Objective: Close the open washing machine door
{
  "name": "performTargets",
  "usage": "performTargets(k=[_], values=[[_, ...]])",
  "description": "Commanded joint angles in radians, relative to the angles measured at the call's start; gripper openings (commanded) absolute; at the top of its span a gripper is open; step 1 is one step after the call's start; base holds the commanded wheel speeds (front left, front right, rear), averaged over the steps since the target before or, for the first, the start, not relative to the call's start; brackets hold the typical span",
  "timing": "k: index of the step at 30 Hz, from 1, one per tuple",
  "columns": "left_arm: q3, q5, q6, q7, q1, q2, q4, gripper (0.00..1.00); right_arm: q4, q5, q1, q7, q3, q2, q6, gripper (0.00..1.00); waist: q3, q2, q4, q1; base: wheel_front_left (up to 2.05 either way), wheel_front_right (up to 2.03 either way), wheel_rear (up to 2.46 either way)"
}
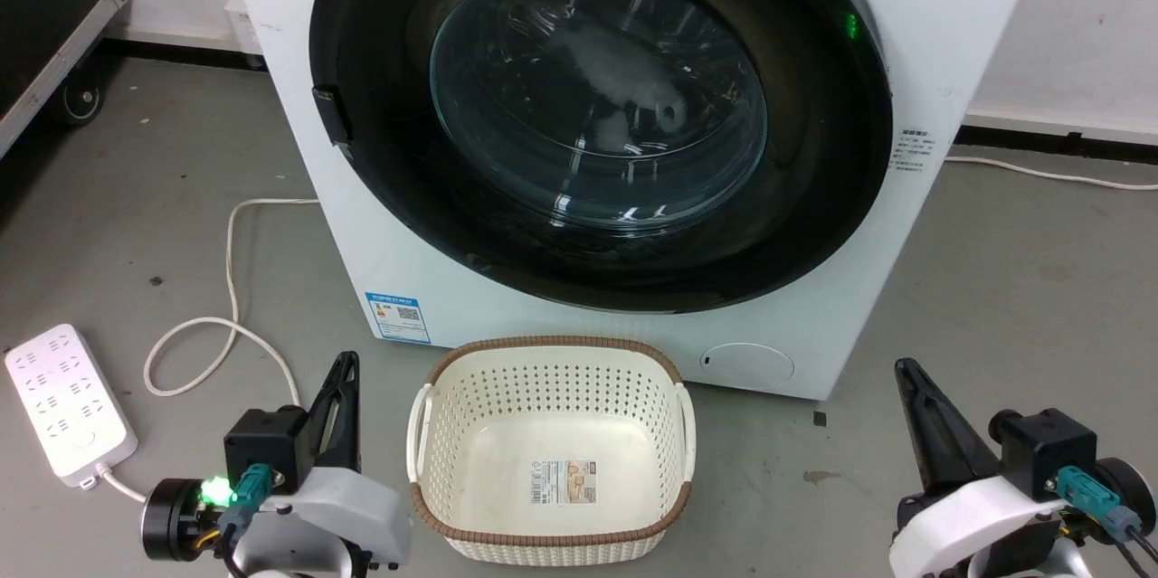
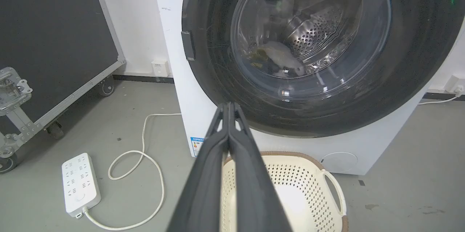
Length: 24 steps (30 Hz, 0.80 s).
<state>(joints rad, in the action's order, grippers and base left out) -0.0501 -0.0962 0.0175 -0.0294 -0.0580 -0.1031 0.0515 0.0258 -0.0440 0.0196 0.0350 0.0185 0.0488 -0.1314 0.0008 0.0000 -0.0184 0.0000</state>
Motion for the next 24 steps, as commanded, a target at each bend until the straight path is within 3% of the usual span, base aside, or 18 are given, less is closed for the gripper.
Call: performTargets(k=[1, 24], values=[[0.006, 0.014, -0.003, 0.003, 0.019, 0.008, -0.008, 0.00, -0.008, 0.007, -0.015, -0.006, -0.003, 0.001, 0.001, 0.00, 0.000, 0.0000, 0.001, 0.0000, 0.00, 0.00, 0.00], [0.041, 0.079, -0.015, 0.024, 0.050, 0.044, -0.043, 0.00, -0.022, 0.037, -0.019, -0.029, -0.015, 0.001, 0.001, 0.00, -0.001, 0.0000, 0.015, 0.0000, 0.00, 0.00, 0.00]])
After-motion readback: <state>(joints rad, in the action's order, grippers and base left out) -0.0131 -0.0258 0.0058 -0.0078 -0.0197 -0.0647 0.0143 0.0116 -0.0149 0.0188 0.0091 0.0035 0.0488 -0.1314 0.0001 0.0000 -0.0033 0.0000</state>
